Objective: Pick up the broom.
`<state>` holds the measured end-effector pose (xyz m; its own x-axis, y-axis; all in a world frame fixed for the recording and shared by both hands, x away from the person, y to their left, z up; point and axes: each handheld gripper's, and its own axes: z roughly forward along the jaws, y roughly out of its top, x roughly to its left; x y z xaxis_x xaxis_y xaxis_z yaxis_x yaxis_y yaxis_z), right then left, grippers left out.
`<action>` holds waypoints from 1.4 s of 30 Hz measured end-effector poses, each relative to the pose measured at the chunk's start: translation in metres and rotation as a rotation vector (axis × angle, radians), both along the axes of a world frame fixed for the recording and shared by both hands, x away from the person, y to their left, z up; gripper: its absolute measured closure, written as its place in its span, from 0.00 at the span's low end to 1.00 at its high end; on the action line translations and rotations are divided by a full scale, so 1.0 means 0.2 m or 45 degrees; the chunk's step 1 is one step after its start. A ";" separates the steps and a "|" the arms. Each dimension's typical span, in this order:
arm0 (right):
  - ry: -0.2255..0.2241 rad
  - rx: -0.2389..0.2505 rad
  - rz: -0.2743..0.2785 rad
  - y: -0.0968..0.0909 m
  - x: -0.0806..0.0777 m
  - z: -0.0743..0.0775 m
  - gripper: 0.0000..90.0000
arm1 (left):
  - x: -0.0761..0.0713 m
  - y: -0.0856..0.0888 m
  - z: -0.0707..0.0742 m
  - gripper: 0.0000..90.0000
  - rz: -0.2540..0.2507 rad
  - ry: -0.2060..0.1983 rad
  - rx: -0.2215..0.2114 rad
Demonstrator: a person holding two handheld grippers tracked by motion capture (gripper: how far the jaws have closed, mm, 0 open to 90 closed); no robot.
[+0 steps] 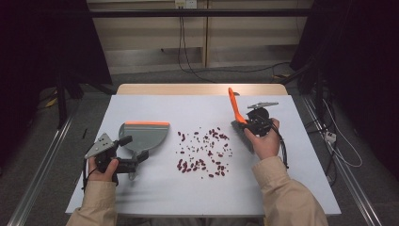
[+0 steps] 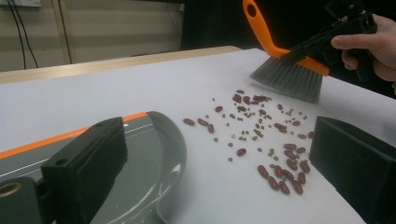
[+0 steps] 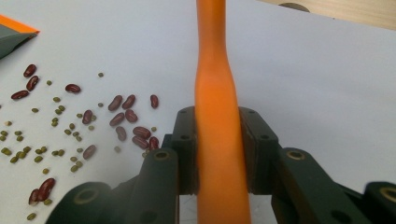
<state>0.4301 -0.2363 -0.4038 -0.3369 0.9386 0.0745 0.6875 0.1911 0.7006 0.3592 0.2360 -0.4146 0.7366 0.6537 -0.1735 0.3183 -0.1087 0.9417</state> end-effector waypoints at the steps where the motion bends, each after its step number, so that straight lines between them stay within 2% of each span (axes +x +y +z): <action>1: -0.001 -0.002 -0.002 0.00 0.00 0.00 0.79 | 0.00 0.00 0.00 0.04 0.000 0.000 0.001; 10: -0.017 -0.026 0.045 0.04 0.02 -0.03 0.78 | 0.00 0.00 0.00 0.04 -0.003 -0.009 0.011; 14: -0.012 0.004 0.062 0.04 0.03 -0.04 0.76 | 0.00 0.00 0.00 0.04 -0.002 -0.004 0.011; 18: -0.018 0.002 0.067 0.03 0.01 -0.04 0.70 | 0.00 -0.01 0.00 0.04 -0.004 -0.001 0.010; 23: -0.020 0.029 0.079 0.01 0.00 -0.04 0.66 | 0.00 -0.01 0.00 0.04 -0.004 0.000 0.012; 25: -0.042 0.014 0.078 0.01 -0.02 -0.02 0.65 | 0.00 -0.01 0.00 0.04 -0.004 0.000 0.013; 28: -0.046 0.004 0.070 0.01 -0.05 -0.01 0.65 | 0.00 -0.01 0.00 0.04 -0.003 -0.002 0.014; 30: -0.048 -0.027 0.055 0.01 -0.07 -0.01 0.64 | 0.00 -0.01 0.00 0.04 -0.002 -0.002 0.014; 35: -0.085 -0.045 0.059 0.00 -0.09 -0.02 0.72 | 0.00 -0.01 0.00 0.04 -0.005 0.000 0.015; 39: -0.035 -0.028 0.041 0.00 -0.09 -0.05 0.77 | 0.00 -0.01 0.00 0.04 -0.006 -0.002 0.015; 40: -0.034 -0.006 0.046 0.00 -0.09 -0.05 0.78 | 0.00 -0.01 0.00 0.04 -0.004 -0.001 0.013; 42: -0.036 -0.004 0.052 0.00 -0.09 -0.05 0.79 | 0.00 -0.01 0.00 0.04 -0.002 -0.002 0.014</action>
<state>0.4128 -0.2369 -0.4147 -0.3768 0.9243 0.0614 0.6589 0.2209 0.7190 0.3592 0.2346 -0.4148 0.7375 0.6547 -0.1654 0.3171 -0.1195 0.9408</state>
